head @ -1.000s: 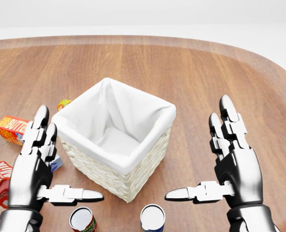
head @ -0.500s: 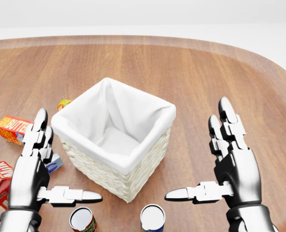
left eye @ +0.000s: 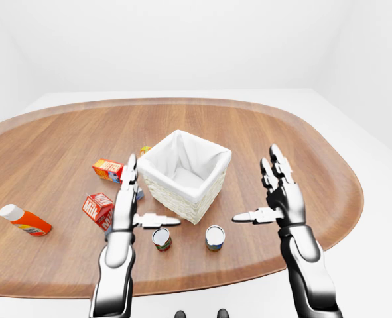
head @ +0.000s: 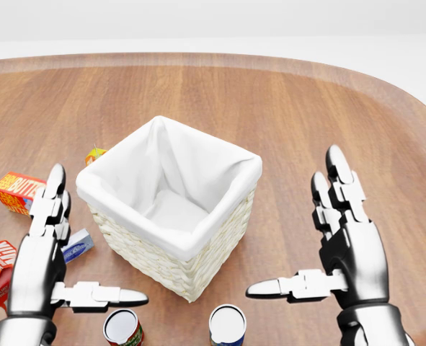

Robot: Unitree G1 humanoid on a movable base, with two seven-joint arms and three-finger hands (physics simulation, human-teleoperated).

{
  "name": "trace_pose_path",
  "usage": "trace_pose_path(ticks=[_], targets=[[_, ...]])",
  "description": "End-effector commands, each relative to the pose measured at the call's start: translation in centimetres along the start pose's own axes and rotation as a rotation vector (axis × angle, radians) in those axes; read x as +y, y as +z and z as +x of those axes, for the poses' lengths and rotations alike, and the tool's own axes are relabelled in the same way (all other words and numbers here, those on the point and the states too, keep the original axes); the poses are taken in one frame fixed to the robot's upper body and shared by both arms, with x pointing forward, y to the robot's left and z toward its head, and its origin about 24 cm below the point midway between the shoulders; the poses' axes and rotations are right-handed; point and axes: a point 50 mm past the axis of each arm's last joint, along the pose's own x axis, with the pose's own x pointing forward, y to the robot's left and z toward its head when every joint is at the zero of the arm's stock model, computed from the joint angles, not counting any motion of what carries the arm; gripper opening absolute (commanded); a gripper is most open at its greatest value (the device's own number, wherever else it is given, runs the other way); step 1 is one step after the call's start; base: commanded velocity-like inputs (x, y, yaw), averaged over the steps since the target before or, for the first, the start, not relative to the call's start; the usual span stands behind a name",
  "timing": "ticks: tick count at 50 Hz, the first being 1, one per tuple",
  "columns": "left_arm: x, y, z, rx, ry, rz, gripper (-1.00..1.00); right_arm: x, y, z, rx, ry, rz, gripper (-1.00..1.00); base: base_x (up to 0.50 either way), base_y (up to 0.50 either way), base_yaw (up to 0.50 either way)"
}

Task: Pick up the tomato sauce, and put it in the basket.

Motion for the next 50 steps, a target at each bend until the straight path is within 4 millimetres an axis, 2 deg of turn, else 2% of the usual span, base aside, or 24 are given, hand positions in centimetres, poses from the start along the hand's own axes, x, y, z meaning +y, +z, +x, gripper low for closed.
trace_pose_path(ticks=[1,30,43,50], targets=[[0.2,-0.2,-0.2,0.010,0.004,0.034,1.00,0.0,0.1,0.0,-0.006,-0.001,-0.003,1.00,0.00,0.00,0.00],[0.2,-0.8,-0.9,0.024,-0.001,0.133,1.00,0.0,0.0,0.0,-0.001,-0.003,-0.004,1.00,0.00,0.00,0.00],[0.5,0.0,-1.4,0.019,0.005,0.166,1.00,-0.1,-0.6,0.1,0.024,-0.005,-0.005,1.00,0.00,0.00,0.00],[0.3,-0.2,-1.5,0.026,-0.002,0.193,1.00,0.0,-0.6,0.1,0.027,-0.006,-0.005,1.00,0.00,0.00,0.00]])
